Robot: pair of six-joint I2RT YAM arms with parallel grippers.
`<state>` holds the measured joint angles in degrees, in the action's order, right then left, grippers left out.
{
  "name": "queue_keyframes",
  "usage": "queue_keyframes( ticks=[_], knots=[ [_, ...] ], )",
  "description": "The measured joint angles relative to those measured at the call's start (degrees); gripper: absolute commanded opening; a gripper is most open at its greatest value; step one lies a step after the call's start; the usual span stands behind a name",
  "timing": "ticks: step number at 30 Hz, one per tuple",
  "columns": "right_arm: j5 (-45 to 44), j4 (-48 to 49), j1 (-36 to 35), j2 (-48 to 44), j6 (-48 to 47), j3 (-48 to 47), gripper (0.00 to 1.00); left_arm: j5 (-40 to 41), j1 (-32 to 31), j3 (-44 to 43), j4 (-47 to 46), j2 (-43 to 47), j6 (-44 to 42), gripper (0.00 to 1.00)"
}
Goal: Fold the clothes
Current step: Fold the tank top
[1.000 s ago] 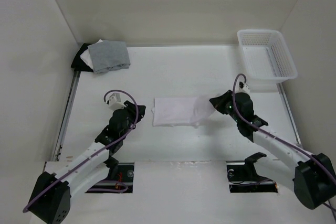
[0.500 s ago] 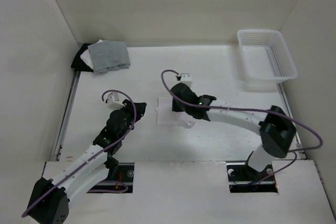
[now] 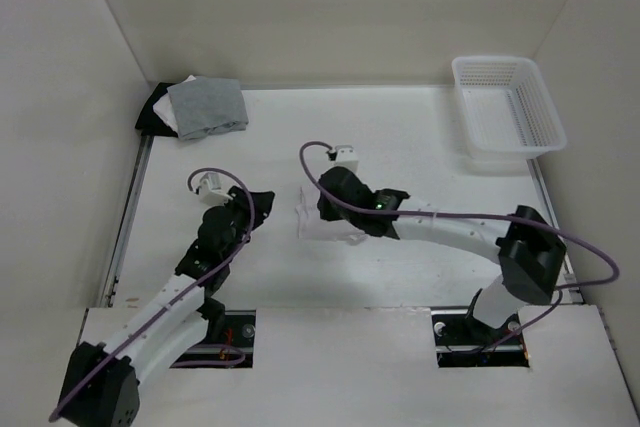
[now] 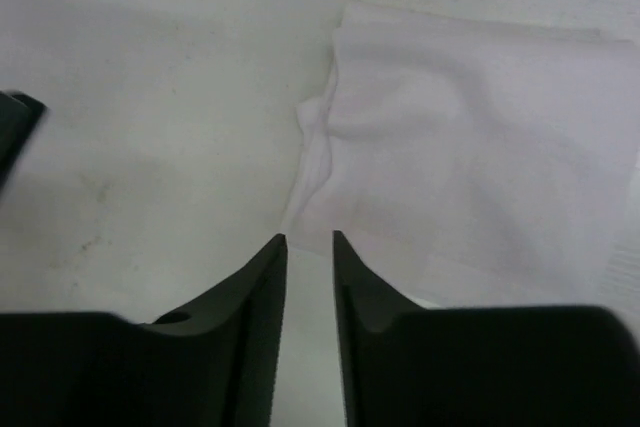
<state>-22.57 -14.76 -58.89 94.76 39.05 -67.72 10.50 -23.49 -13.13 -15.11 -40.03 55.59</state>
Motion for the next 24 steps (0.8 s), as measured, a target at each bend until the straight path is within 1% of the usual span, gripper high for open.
queue_keyframes(
  ticks=[1, 3, 7, 11, 15, 18, 24],
  knots=[
    [0.8, 1.3, 1.4, -2.5, 0.1, 2.2, 0.11, -0.1, -1.1, 0.0, -0.9, -1.7, 0.0, 0.29],
    [3.2, 5.0, 4.8, -5.3, 0.4, 5.3, 0.06, -0.2, -4.3, -0.2, -2.7, -6.6, 0.0, 0.29],
    [7.9, 13.9, 10.4, -5.3, 1.5, 11.4, 0.06, 0.0, -11.3, -2.4, -7.2, -17.3, 0.0, 0.27],
    [11.6, 20.5, 11.3, -4.9, 3.7, 19.2, 0.06, 0.1, -15.7, -5.5, -13.6, -27.8, 0.2, 0.25],
    [15.3, 27.8, 11.1, -3.4, 6.3, 25.2, 0.06, 0.1, -16.0, -7.9, -18.3, -36.0, 0.8, 0.24],
    [16.8, 32.0, 11.1, -1.9, 7.8, 27.5, 0.06, 0.2, -15.6, -10.0, -21.6, -41.4, 1.2, 0.23],
    [18.0, 38.2, 11.1, -1.2, 9.7, 32.0, 0.06, -1.6, -11.9, -15.4, -26.1, -53.7, 2.1, 0.19]
  ],
)
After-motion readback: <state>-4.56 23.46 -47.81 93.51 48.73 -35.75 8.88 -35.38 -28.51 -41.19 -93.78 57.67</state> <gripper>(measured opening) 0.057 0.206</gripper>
